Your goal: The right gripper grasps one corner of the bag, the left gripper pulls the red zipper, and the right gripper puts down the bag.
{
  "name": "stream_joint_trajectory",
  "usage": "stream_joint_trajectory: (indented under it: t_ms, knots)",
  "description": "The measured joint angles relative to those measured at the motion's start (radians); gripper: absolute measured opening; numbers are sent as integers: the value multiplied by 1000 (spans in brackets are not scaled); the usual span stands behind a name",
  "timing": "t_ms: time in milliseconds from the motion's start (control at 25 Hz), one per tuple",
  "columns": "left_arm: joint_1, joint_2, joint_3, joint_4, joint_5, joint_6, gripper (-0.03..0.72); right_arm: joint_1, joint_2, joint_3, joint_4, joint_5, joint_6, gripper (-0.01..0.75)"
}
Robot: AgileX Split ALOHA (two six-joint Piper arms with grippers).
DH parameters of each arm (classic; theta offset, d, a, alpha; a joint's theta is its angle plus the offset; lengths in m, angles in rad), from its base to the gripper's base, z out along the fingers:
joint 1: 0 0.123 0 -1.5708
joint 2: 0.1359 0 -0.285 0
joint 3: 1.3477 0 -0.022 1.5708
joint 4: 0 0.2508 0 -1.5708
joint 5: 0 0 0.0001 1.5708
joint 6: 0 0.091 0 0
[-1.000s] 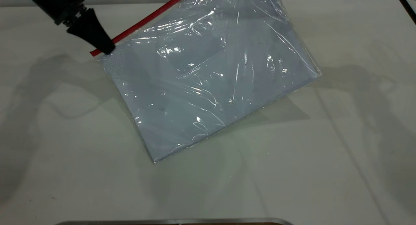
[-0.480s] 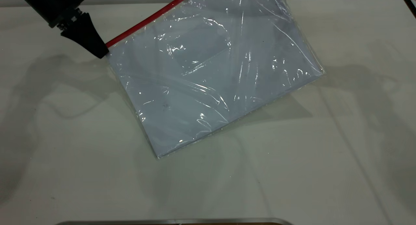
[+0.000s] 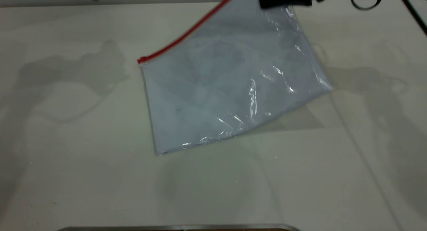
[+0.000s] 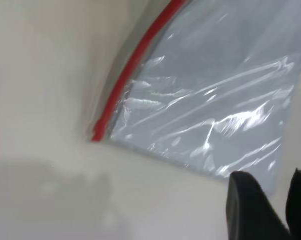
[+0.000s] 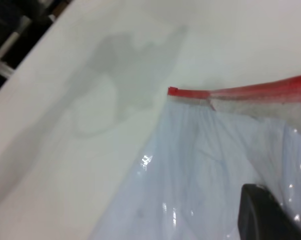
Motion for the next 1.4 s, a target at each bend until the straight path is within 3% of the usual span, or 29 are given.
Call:
stream_joint_trajectory:
  t_ms: [120,240,320,440,560,640,720,800,880,1200,1400]
  knots:
    - [0,-67,0,-61,18,0,271,0,41,0,-8,-60,41,116]
    - [0,-148,0,-132,18,-3,272,0,56,0,-107,-158,146,277]
    - [0,-206,0,-168,18,-3,274,0,57,0,-257,-234,267,372]
    - [0,-302,0,-205,18,-3,276,-1,57,-1,-593,-289,573,443]
    - [0,-404,0,-215,18,-34,276,-9,44,-1,-944,-227,986,450]
    - [0,-472,0,-219,18,-100,276,-13,8,-1,-1113,-104,1225,443]
    - [0,-531,0,-218,18,-176,276,-13,-40,-2,-1185,39,1332,428]
    - [0,-595,0,-197,18,-265,276,-13,-94,-6,-1202,188,1348,410]
    - [0,-654,0,-137,18,-354,276,-10,-145,-7,-1188,262,1322,391]
    - [0,-916,47,243,19,-737,276,36,-459,-6,-1133,300,1268,359]
    - [0,-1073,229,437,19,-890,276,95,-731,84,-1133,313,1270,359]
